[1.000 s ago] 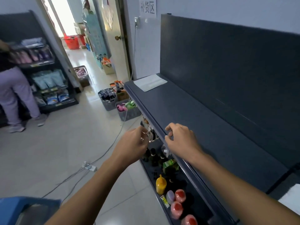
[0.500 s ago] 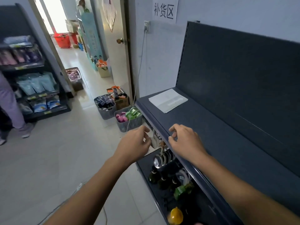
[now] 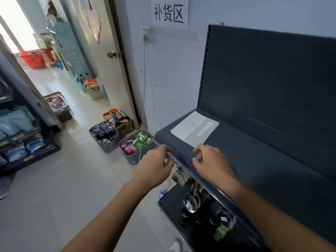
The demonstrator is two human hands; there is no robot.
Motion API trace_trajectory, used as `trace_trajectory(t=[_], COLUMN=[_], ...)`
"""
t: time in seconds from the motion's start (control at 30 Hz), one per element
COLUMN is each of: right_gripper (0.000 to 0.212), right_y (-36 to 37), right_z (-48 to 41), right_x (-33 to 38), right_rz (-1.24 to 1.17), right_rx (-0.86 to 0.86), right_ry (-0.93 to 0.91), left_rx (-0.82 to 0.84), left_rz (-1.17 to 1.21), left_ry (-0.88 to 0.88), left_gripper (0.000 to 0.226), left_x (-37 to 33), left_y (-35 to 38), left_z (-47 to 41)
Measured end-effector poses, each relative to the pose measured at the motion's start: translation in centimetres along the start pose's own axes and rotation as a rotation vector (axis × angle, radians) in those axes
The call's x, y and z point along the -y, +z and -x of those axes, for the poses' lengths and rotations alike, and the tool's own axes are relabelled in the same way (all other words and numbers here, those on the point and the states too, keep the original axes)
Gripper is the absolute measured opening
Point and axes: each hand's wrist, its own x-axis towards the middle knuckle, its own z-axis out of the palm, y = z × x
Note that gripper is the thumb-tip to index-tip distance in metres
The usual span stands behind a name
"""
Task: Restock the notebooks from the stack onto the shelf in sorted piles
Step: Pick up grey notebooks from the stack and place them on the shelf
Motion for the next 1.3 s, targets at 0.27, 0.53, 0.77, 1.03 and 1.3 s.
trace_trajectory(t=[0.27, 0.53, 0.77, 1.03, 1.3], right_gripper=[0.022, 0.036, 0.032, 0.017, 0.019], right_y=[1.5, 2.1, 3.0, 4.9, 5.3], right_z=[-8.8, -14.1, -16.6, -18.0, -17.8], right_x=[-0.9, -4.2, -5.2, -3.5, -2.2], right_rz=[-0.035, -0.150, -0.444, -0.576, -0.522], right_rx=[-0.004, -0.018, -0.064, -0.198, -0.253], right_ry=[0.135, 0.448, 0.794, 0.947, 1.017], left_rx=[0.103, 0.168, 0.296, 0.357, 0.528], left_rz=[-0.033, -0.077, -0.032, -0.022, 0.073], left_ry=[0.082, 0.156, 0.069, 0.158, 0.134], left_gripper=[0.030, 0.038, 0.042, 0.028, 0.022], left_x=[1.9, 2.9, 3.8, 4.3, 4.3], left_y=[0.8, 3.3, 5.8, 7.6, 7.7], left_z=[-11.4, -21.2, -27.1, -30.1, -30.6])
